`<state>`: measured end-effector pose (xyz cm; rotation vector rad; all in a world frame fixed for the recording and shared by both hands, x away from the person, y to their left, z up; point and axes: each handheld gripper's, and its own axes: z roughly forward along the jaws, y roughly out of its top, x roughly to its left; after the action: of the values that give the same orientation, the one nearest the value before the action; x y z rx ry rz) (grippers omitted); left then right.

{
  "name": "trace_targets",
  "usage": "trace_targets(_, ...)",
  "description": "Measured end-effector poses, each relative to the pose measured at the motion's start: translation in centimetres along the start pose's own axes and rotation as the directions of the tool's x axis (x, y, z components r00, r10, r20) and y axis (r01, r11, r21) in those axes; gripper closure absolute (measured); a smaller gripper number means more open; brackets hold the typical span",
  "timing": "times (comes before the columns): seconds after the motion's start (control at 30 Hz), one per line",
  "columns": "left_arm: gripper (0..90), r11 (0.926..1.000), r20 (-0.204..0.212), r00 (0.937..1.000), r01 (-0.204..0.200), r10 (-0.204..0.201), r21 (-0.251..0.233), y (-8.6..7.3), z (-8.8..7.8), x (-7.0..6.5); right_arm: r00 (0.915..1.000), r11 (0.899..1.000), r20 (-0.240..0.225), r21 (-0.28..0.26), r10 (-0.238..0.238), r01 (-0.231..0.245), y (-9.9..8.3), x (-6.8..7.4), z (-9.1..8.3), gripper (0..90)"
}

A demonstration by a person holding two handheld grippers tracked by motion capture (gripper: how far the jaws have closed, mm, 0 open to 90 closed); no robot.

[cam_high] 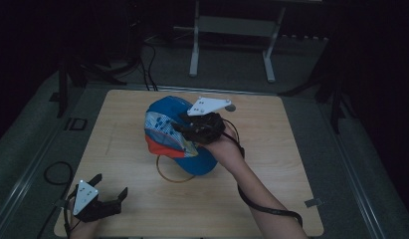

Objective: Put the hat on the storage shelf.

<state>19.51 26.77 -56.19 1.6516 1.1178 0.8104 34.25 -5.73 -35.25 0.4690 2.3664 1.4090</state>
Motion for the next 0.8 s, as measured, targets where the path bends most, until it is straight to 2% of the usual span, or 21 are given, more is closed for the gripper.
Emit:
trace_targets(0.1, 1.3, 1.0, 0.0, 1.0, -0.002, 0.002, 0.0, 0.0, 0.0, 0.0, 0.9999, 1.0, -0.006, -0.021, 0.014, -0.014, -0.3, 0.0, -0.6, 57.1)
trace_targets(0.47, 1.3, 1.0, 0.004, 1.0, 0.007, -0.007, 0.002, 0.0, 0.1, 0.0, 0.9995, 0.999, 0.009, -0.034, 0.03, -0.03, -1.3, -0.3, -1.8, 49.4)
trace_targets(0.63, 1.3, 0.9999, 0.003, 0.9999, 0.013, -0.013, 0.005, -0.1, 0.1, 0.1, 0.998, 0.996, 0.0, -0.064, 0.064, -0.063, -2.0, -0.5, -2.9, 41.1)
trace_targets(0.7, 1.3, 0.9999, 0.003, 0.9999, 0.015, -0.015, 0.001, -0.1, 0.0, 0.1, 0.9971, 0.995, -0.012, -0.072, 0.075, -0.076, -2.4, -0.6, -3.3, 37.8)
trace_targets(0.8, 1.3, 0.9998, 0.003, 0.9998, 0.018, -0.018, 0.0, -0.1, 0.0, 0.1, 0.9948, 0.993, -0.044, -0.075, 0.092, -0.095, -3.2, -0.8, -3.8, 28.3)
